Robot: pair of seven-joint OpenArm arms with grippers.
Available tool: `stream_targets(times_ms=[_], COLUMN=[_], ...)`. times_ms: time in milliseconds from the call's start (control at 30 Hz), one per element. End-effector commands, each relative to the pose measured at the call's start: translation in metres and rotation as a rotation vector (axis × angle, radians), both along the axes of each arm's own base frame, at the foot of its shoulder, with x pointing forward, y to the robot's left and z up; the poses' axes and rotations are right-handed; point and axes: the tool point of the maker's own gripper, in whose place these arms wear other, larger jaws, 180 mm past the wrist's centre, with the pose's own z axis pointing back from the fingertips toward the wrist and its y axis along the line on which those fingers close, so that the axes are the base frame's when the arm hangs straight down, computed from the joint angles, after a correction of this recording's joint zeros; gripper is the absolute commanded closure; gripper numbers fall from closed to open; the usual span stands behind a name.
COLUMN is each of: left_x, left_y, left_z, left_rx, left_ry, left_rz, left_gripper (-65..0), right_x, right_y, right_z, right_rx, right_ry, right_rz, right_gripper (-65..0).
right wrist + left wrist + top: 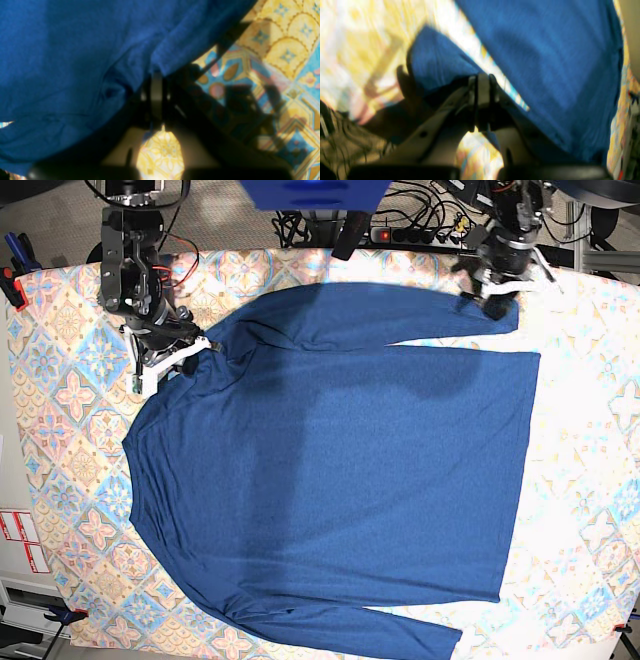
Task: Fold the T-shirt properly
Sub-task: 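Lift both shoulder corners and pull them toward the hem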
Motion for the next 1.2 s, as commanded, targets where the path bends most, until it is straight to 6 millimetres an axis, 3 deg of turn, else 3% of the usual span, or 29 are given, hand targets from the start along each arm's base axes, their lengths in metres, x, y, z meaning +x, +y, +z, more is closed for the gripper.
stream_targets(times_ms=[0,167,533,633,800,900,1167], left_x=[0.008,0.029,0.086,0.096,0.11,0.117,0.119], left_y=[0.008,0.026,0.045,0.047,0.057,0.047,0.034], left_z=[0.014,0.032,0.07,0.072,0.054,0.034,0.003], left_rx=[0.028,0.069,0.14,0.136,0.125,0.086,0.041], left_ry=[-0.049,-0.114,-0.251,-0.269,-0.243,-0.206,-0.14], left_rz=[0.007,0.032,-0.013,-0.005,0.011,-0.004,-0.022], left_gripper=[0.0,0.0,0.0,0.0,0.0,0.0,-0.5], right_x=[0.01,0.013,0.055,0.066,0.079,0.078,0.075], right_y=[-0.002,-0.002,-0.002,-0.002,-0.004,-0.006,-0.007], right_z=[0.011,0.013,0.04,0.047,0.048,0.04,0.033], right_rx=[-0.003,-0.004,-0.003,-0.003,0.0,0.001,-0.001], right_ry=[-0.047,-0.055,-0.153,-0.178,-0.187,-0.163,-0.143], right_rz=[0.003,0.003,0.005,0.003,-0.003,-0.01,-0.014], right_gripper=[-0.4,-0.4,-0.4,-0.4,-0.4,-0.4,-0.4])
